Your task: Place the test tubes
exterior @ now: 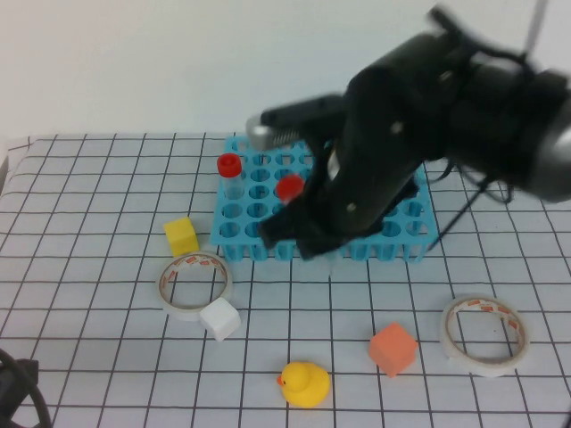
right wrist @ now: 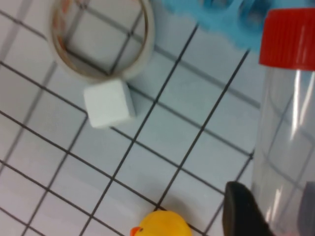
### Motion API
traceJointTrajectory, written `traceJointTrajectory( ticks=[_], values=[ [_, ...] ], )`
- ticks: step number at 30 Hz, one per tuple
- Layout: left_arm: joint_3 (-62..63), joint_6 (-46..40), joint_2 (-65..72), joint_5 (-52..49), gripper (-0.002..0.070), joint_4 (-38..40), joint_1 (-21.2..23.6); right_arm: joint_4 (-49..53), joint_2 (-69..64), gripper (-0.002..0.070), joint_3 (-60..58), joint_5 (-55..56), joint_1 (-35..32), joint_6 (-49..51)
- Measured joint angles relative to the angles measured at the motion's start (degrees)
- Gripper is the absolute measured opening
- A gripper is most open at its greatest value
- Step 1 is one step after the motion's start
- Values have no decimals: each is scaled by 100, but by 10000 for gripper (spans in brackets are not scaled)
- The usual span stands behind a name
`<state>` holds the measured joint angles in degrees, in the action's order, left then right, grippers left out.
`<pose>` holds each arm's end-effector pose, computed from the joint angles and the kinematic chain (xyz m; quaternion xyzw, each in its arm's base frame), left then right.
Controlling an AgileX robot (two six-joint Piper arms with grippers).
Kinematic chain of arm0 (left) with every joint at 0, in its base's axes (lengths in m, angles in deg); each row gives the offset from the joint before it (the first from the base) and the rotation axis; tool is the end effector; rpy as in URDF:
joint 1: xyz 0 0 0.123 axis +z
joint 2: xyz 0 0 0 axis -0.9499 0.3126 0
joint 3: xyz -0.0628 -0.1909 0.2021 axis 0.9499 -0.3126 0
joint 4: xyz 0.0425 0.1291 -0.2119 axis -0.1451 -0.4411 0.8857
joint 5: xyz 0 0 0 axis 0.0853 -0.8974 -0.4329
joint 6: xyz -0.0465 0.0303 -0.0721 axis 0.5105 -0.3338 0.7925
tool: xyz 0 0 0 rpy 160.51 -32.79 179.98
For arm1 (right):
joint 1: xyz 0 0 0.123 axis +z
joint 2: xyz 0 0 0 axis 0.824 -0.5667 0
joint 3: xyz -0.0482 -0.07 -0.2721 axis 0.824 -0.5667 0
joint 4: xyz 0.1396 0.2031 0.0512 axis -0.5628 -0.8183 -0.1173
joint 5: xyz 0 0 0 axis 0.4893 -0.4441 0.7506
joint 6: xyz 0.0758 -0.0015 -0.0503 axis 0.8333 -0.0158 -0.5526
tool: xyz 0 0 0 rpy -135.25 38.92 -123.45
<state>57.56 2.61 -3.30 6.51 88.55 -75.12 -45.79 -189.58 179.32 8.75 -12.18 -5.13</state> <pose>0.1132 -0.0233 0.2805 0.0574 0.8727 -0.1007 0.4744 0.3114 0.2875 0.3036 -0.2207 0.9439 0.1008 0.2239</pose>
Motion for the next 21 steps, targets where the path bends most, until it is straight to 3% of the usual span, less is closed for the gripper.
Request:
traceJointTrajectory(
  ticks=[6,10,21],
  values=[
    [0,-75,0,9,-1,0,0,463,755,236,-322,71,146,-80],
    [-100,-77,0,40,-1,0,0,814,1159,236,-1135,777,468,63],
    [-283,-87,0,327,-1,97,0,1893,1855,236,-4361,5655,1286,955]
  ],
)
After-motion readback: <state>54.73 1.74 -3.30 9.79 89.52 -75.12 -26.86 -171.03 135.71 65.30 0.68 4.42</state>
